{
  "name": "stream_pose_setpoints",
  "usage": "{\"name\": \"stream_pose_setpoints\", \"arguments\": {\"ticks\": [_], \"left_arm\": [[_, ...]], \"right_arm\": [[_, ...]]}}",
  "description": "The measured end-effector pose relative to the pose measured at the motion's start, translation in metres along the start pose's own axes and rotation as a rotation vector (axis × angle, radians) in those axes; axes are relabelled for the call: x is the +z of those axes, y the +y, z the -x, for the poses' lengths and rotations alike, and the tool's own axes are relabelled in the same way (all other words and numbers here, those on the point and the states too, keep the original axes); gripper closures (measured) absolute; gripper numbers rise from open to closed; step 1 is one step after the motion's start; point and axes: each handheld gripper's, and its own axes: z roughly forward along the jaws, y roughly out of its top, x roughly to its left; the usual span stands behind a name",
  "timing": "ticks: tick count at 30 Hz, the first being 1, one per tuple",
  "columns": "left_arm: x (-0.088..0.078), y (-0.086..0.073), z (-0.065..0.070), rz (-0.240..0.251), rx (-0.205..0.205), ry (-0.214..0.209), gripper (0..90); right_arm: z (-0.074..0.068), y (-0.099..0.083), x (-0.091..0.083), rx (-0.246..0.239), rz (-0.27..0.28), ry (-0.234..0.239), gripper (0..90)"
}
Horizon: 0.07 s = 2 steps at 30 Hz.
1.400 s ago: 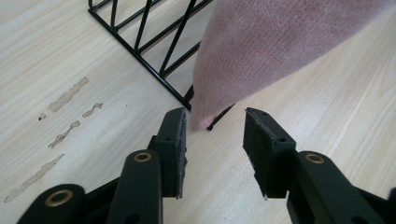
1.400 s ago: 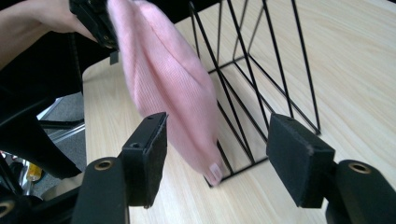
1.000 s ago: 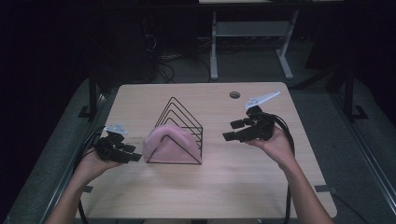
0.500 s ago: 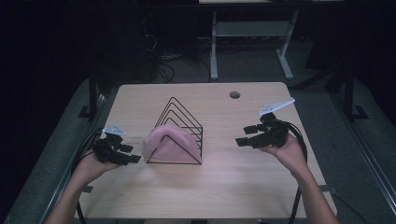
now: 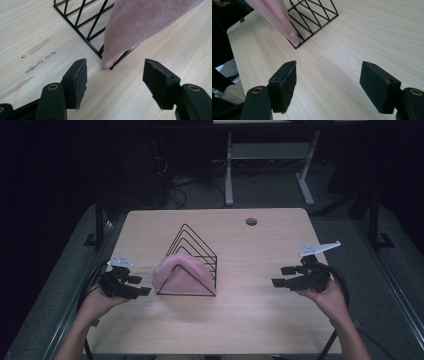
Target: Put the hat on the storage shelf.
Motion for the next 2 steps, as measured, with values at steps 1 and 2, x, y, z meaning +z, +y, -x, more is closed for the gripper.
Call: {"name": "stream_pose_setpoints", "arguments": {"ticks": [1, 2], "left_arm": [[0.0, 0.0, 0.0, 0.0, 0.0, 0.0, 35.3], [0.0004, -0.001, 0.0023, 0.009, 0.004, 0.0, 35.3]], "right_arm": [[0.0, 0.0, 0.0, 0.0, 0.0, 0.0, 28.8], [0.0004, -0.003, -0.0017, 0.001, -0.001, -0.003, 28.6]]}}
